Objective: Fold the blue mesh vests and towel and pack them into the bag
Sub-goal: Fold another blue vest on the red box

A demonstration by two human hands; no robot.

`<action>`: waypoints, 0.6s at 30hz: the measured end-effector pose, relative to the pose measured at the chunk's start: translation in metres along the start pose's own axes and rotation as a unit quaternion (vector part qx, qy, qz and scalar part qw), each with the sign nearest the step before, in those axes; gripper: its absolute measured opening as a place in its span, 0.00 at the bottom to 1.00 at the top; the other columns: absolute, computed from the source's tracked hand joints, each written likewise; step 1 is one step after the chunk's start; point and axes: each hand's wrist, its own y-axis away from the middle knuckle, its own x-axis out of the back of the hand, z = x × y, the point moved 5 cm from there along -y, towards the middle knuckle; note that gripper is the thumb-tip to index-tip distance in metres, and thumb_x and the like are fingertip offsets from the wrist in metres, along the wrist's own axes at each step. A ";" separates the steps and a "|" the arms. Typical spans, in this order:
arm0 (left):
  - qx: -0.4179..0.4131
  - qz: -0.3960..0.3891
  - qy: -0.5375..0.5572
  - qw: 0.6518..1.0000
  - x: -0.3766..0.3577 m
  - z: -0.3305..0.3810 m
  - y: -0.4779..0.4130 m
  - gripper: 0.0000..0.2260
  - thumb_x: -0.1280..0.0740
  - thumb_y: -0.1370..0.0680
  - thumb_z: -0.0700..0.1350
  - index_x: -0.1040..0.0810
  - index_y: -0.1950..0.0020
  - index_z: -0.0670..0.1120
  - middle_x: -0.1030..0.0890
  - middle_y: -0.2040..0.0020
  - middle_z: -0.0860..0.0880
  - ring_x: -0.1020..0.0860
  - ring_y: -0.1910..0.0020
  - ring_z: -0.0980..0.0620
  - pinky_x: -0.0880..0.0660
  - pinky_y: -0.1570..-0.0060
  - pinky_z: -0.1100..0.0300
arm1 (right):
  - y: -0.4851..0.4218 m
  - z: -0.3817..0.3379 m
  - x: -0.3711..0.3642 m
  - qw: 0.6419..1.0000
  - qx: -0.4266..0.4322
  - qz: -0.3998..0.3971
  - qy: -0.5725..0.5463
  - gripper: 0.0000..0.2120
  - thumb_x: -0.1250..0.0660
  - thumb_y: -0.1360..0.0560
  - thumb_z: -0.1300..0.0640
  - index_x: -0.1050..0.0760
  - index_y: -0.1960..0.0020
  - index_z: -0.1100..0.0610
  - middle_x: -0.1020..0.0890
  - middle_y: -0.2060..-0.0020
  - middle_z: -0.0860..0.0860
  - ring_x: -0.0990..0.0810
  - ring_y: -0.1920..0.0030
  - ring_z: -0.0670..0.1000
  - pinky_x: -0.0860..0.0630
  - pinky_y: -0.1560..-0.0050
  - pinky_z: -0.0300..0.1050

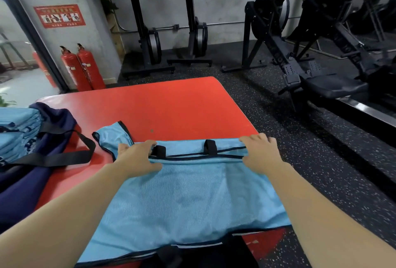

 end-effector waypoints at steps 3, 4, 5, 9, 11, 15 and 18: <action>0.007 0.009 0.022 1.000 -0.004 -0.002 -0.003 0.19 0.32 0.28 0.57 0.30 0.39 0.58 0.19 0.53 0.56 0.22 0.51 0.54 0.45 0.47 0.54 | -0.007 -0.004 -0.008 0.999 0.004 -0.028 0.031 0.25 0.37 0.27 0.57 0.36 0.31 0.51 0.27 0.38 0.51 0.34 0.35 0.54 0.39 0.35 0.54; 0.005 0.007 0.029 1.000 -0.004 -0.003 -0.004 0.16 0.31 0.28 0.57 0.29 0.43 0.58 0.19 0.56 0.55 0.22 0.53 0.55 0.45 0.49 0.54 | -0.009 -0.004 -0.007 0.999 0.003 -0.019 0.041 0.24 0.38 0.28 0.57 0.34 0.33 0.52 0.27 0.40 0.51 0.33 0.36 0.54 0.38 0.36 0.54; 0.002 0.008 0.035 0.999 -0.003 -0.002 -0.005 0.13 0.30 0.29 0.56 0.28 0.47 0.57 0.19 0.58 0.55 0.23 0.55 0.55 0.45 0.49 0.54 | -0.011 -0.004 -0.006 0.999 0.004 -0.014 0.051 0.22 0.38 0.28 0.58 0.33 0.35 0.51 0.27 0.41 0.51 0.33 0.38 0.54 0.38 0.37 0.53; -0.042 0.013 0.042 0.998 0.001 0.002 -0.007 0.09 0.28 0.30 0.52 0.26 0.56 0.52 0.22 0.57 0.54 0.24 0.55 0.53 0.37 0.48 0.52 | -0.014 -0.003 -0.002 0.997 0.015 -0.023 0.077 0.14 0.38 0.30 0.58 0.27 0.44 0.50 0.27 0.46 0.50 0.33 0.42 0.53 0.37 0.40 0.52; -0.062 0.009 0.056 0.996 0.001 0.003 -0.006 0.09 0.28 0.30 0.51 0.27 0.58 0.52 0.22 0.59 0.55 0.24 0.57 0.52 0.34 0.48 0.54 | -0.010 -0.003 -0.002 0.998 0.022 -0.015 0.063 0.13 0.38 0.30 0.58 0.28 0.46 0.51 0.27 0.49 0.49 0.32 0.43 0.52 0.37 0.41 0.51; -0.083 0.053 0.052 0.994 0.004 0.003 0.002 0.11 0.30 0.30 0.45 0.33 0.60 0.54 0.24 0.69 0.54 0.27 0.66 0.50 0.37 0.58 0.59 | 0.000 0.002 -0.002 0.997 0.026 0.003 0.066 0.15 0.38 0.29 0.57 0.32 0.42 0.51 0.24 0.56 0.45 0.28 0.47 0.51 0.39 0.46 0.50; -0.077 0.050 0.064 0.994 0.009 0.002 0.005 0.13 0.31 0.28 0.46 0.29 0.49 0.58 0.21 0.65 0.56 0.24 0.58 0.50 0.33 0.49 0.55 | 0.005 0.004 0.002 0.994 0.034 -0.003 0.101 0.11 0.39 0.27 0.55 0.26 0.47 0.47 0.25 0.57 0.45 0.29 0.50 0.51 0.41 0.48 0.50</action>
